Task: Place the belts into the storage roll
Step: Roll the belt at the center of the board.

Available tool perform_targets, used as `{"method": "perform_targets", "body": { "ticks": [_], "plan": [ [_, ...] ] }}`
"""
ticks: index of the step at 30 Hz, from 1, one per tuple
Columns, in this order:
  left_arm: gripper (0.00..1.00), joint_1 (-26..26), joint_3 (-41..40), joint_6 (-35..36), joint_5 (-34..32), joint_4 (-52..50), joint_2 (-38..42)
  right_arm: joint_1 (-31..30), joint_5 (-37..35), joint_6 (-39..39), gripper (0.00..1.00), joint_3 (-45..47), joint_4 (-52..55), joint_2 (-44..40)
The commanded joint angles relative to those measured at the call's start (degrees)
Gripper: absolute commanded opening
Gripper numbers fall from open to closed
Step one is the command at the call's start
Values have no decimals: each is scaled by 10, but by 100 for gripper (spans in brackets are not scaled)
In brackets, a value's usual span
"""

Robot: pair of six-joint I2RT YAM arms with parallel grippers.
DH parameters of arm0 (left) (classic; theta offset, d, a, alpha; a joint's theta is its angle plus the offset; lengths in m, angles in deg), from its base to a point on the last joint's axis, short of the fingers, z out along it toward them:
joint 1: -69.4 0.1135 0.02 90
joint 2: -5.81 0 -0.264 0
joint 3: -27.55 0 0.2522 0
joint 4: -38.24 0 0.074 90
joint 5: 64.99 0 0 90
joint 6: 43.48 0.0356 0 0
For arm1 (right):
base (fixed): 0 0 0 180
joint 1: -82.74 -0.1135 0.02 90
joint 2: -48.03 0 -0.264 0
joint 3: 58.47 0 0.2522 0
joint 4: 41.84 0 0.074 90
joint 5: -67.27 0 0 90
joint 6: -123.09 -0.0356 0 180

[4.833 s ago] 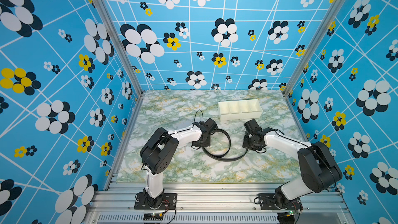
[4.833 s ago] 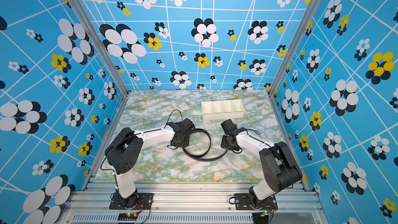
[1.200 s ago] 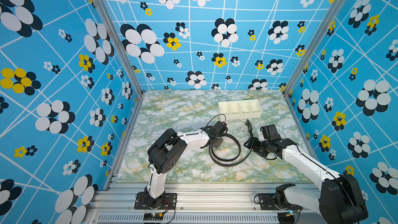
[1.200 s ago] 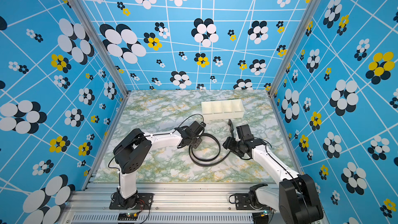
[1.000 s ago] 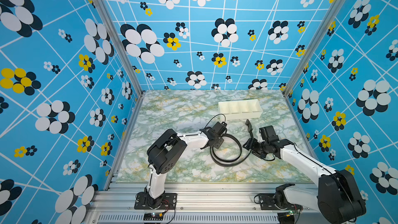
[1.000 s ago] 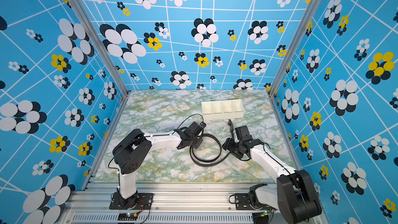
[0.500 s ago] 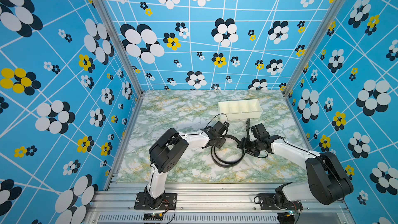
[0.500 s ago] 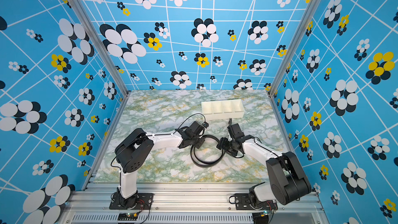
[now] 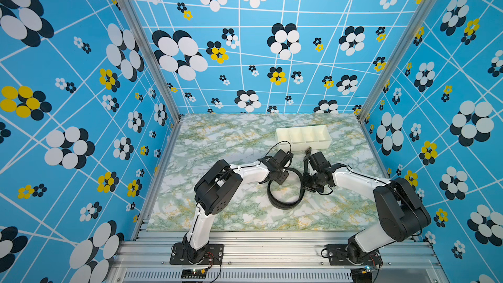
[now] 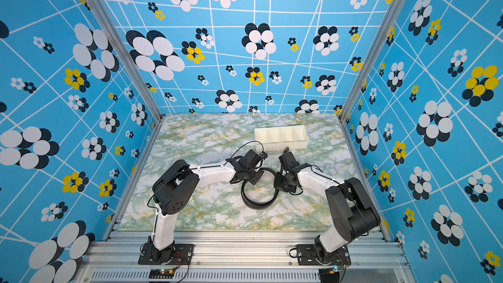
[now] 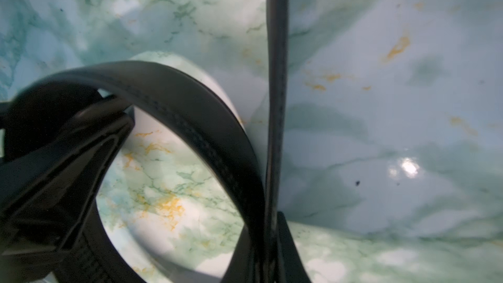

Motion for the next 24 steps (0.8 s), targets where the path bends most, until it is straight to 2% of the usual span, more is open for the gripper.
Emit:
{"method": "perform_targets", "body": {
  "ticks": [1,5,9,10,11,13,17,24],
  "plan": [
    [32,9,20,3,-21,-68,-27,-7,-39,5,7,-24,27,14],
    [38,25,24,-25,-53,-75,2,-23,-87,12,6,-62,86,15],
    [41,43,11,-67,-75,-84,71,-27,-88,7,5,-77,103,19],
    [42,51,6,-84,-69,-93,91,-27,-86,6,5,-79,104,20],
    [47,60,3,-108,-64,-106,109,-28,-86,1,5,-80,104,20],
    [51,79,0,-178,-55,-146,135,-30,-90,-6,5,-80,102,17],
    [53,121,-51,-272,54,-144,169,-36,-97,-14,4,-80,103,18],
    [53,137,-88,-284,119,-122,156,-49,-102,-22,4,-80,108,22]
  ]
}}
